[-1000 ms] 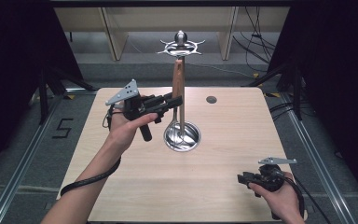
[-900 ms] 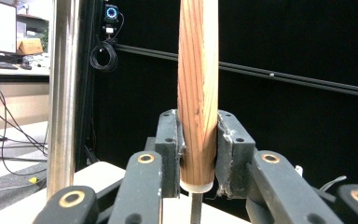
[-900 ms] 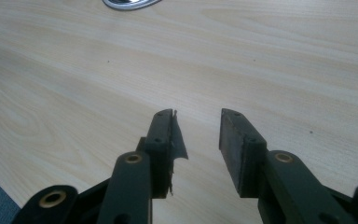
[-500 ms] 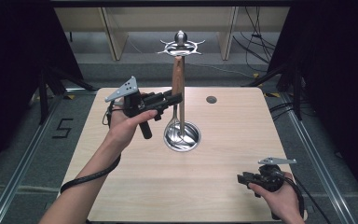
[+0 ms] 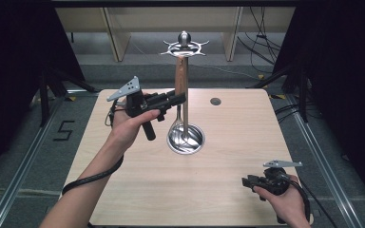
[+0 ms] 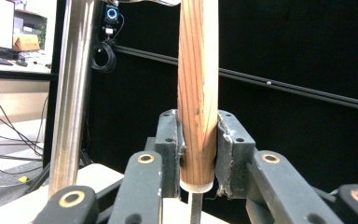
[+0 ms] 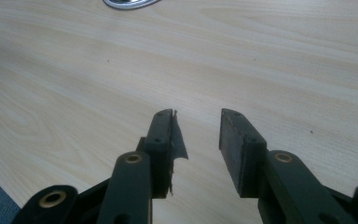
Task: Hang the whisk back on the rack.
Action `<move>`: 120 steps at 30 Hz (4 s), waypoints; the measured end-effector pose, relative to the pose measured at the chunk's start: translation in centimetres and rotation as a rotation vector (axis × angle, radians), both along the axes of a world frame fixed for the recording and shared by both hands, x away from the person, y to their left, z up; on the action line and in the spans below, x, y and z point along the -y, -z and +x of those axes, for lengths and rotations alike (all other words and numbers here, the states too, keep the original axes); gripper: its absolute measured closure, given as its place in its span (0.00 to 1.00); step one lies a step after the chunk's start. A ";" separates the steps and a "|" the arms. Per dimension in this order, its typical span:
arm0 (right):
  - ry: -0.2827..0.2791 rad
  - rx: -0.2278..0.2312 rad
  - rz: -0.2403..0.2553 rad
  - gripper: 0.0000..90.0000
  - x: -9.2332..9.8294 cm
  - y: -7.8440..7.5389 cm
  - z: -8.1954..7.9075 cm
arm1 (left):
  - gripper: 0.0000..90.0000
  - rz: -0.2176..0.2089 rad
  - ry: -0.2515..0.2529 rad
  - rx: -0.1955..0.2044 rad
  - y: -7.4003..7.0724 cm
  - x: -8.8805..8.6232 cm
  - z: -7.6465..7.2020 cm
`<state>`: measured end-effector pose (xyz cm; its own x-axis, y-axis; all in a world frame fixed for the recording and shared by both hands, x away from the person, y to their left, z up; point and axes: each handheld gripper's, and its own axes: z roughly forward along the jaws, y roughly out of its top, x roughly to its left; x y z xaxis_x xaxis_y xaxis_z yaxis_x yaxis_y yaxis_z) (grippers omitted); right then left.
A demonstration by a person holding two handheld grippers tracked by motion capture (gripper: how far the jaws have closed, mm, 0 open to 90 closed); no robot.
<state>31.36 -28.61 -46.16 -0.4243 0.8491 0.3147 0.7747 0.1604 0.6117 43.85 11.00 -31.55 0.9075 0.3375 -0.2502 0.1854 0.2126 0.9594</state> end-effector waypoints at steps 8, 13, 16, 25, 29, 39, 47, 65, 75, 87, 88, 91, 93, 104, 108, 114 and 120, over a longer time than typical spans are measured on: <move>-0.008 0.002 -0.016 0.73 0.1 0.0 0.1 | 0.80 -0.015 0.004 -0.020 0.2 0.0 0.3; -0.010 0.005 -0.008 0.73 0.1 0.0 0.1 | 0.80 -0.032 0.009 -0.034 0.4 -0.1 0.4; -0.011 0.006 -0.009 0.73 0.2 0.1 0.1 | 0.79 -0.037 0.009 -0.040 0.4 -0.1 0.4; -0.016 0.019 -0.012 0.73 0.2 0.1 0.1 | 0.78 -0.081 0.008 -0.076 0.7 -0.2 0.6; -0.014 0.012 -0.010 0.73 0.2 0.1 0.1 | 0.76 -0.096 0.005 -0.090 0.9 -0.4 0.7; -0.017 0.019 -0.012 0.73 0.2 0.2 0.1 | 0.74 -0.106 -0.006 -0.102 0.9 -0.4 0.8; -0.016 0.018 -0.014 0.73 0.2 0.2 0.1 | 0.73 -0.110 -0.016 -0.111 0.8 -0.4 0.8; -0.011 0.019 -0.022 0.73 0.1 0.2 0.1 | 0.68 -0.118 -0.050 -0.162 0.9 -0.3 0.9; -0.011 0.020 -0.022 0.73 0.1 0.2 0.0 | 0.65 -0.115 -0.060 -0.170 0.9 -0.3 1.0; -0.009 0.019 -0.022 0.73 0.1 0.2 0.0 | 0.52 -0.035 -0.168 -0.095 0.6 -1.0 0.1; -0.009 0.024 -0.023 0.73 0.1 0.2 0.0 | 0.52 -0.027 -0.179 -0.081 0.6 -1.1 -0.1; -0.008 0.028 -0.029 0.73 0.2 0.1 0.0 | 0.52 0.019 -0.214 -0.035 0.4 -1.8 -1.3; 0.008 -0.009 0.010 0.73 0.0 0.1 -0.2 | 0.51 0.063 -0.240 -0.012 0.4 -2.2 -2.1; 0.004 0.004 -0.015 0.72 0.2 -0.1 -0.1 | 0.49 0.241 -0.281 0.056 3.1 -4.8 -6.4; -0.013 0.041 -0.017 0.71 0.4 0.0 0.0 | 0.48 0.304 -0.297 0.069 4.7 -6.1 -8.0; -0.004 0.057 -0.027 0.70 0.6 -0.2 0.0 | 0.47 0.371 -0.328 0.057 6.8 -8.0 -9.9; 0.012 0.046 -0.020 0.67 0.6 -0.3 0.0 | 0.44 0.426 -0.330 0.007 10.4 -10.0 -12.3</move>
